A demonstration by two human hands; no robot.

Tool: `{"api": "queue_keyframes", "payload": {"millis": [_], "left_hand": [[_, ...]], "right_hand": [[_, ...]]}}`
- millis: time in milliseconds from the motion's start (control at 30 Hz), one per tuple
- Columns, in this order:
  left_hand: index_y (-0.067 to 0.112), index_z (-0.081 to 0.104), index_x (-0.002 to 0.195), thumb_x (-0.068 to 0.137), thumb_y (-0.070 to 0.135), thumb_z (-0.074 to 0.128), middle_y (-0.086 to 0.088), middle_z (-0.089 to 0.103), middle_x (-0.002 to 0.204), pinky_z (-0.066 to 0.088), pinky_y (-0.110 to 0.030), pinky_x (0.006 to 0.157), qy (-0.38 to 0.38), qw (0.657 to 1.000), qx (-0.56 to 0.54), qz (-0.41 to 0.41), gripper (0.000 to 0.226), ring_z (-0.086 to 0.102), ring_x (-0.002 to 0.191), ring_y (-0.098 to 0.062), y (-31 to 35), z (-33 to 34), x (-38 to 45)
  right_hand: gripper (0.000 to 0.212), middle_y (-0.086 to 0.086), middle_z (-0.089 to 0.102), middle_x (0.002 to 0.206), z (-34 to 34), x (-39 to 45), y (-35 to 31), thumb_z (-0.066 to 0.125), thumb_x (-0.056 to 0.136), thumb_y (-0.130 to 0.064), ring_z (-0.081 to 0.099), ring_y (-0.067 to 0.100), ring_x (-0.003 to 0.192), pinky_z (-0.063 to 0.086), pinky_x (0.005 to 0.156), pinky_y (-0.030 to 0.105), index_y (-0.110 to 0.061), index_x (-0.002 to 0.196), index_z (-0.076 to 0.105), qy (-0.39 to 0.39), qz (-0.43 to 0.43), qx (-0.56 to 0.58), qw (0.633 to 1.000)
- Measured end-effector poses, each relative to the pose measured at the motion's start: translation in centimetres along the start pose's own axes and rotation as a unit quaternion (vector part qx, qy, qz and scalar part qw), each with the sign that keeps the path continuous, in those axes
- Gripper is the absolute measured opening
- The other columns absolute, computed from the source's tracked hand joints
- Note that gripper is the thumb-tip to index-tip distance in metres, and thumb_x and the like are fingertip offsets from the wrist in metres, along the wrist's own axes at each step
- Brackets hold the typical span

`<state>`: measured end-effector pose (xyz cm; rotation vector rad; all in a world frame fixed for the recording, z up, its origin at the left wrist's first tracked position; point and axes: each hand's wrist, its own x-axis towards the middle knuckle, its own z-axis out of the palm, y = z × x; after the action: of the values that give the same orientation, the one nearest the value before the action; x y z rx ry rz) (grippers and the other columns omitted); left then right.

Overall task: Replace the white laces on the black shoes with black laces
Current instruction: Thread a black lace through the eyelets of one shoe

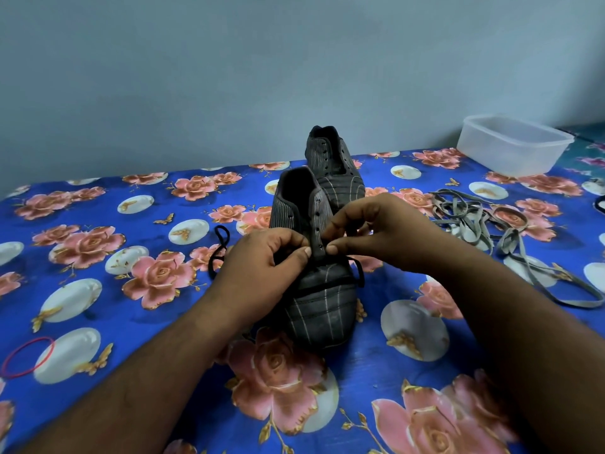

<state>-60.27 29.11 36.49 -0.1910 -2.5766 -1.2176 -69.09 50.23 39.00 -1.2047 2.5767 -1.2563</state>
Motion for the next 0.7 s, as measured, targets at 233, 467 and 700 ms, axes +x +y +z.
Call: {"api": "queue_keyframes", "payload": {"millis": [233, 467, 700], "left_hand": [[0.027, 0.074, 0.087, 0.085, 0.039, 0.059, 0.012, 0.068, 0.084, 0.052, -0.037, 0.076, 0.005, 1.0, -0.006, 0.016, 0.019, 0.063, 0.084, -0.006, -0.02, -0.02, 0.07], [0.028, 0.076, 0.089, 0.09, 0.033, 0.068, 0.01, 0.07, 0.087, 0.054, -0.042, 0.078, 0.04, 0.998, -0.041, 0.005, 0.01, 0.065, 0.085, -0.011, -0.31, 0.69, 0.06], [0.029, 0.077, 0.092, 0.089, 0.033, 0.073, 0.006, 0.074, 0.09, 0.058, -0.046, 0.08, 0.021, 0.995, -0.096, -0.006, 0.006, 0.07, 0.085, -0.016, -0.65, 0.22, 0.11]], "right_hand": [[0.017, -0.004, 0.077, 0.088, 0.3, 0.05, 0.13, 0.087, 0.076, -0.024, 0.071, 0.023, 0.085, 0.056, 0.077, 0.045, -0.029, 0.09, 0.079, 0.016, -0.001, 0.035, 0.999], [0.012, -0.005, 0.075, 0.083, 0.45, 0.02, 0.22, 0.086, 0.078, -0.022, 0.067, 0.011, 0.077, 0.05, 0.067, 0.025, -0.025, 0.088, 0.079, 0.014, -0.029, 0.019, 0.999], [0.008, 0.0, 0.073, 0.08, 0.53, -0.14, 0.16, 0.079, 0.087, -0.02, 0.067, 0.028, 0.073, 0.055, 0.068, 0.041, -0.026, 0.084, 0.075, 0.016, 0.01, 0.073, 0.997]]}}
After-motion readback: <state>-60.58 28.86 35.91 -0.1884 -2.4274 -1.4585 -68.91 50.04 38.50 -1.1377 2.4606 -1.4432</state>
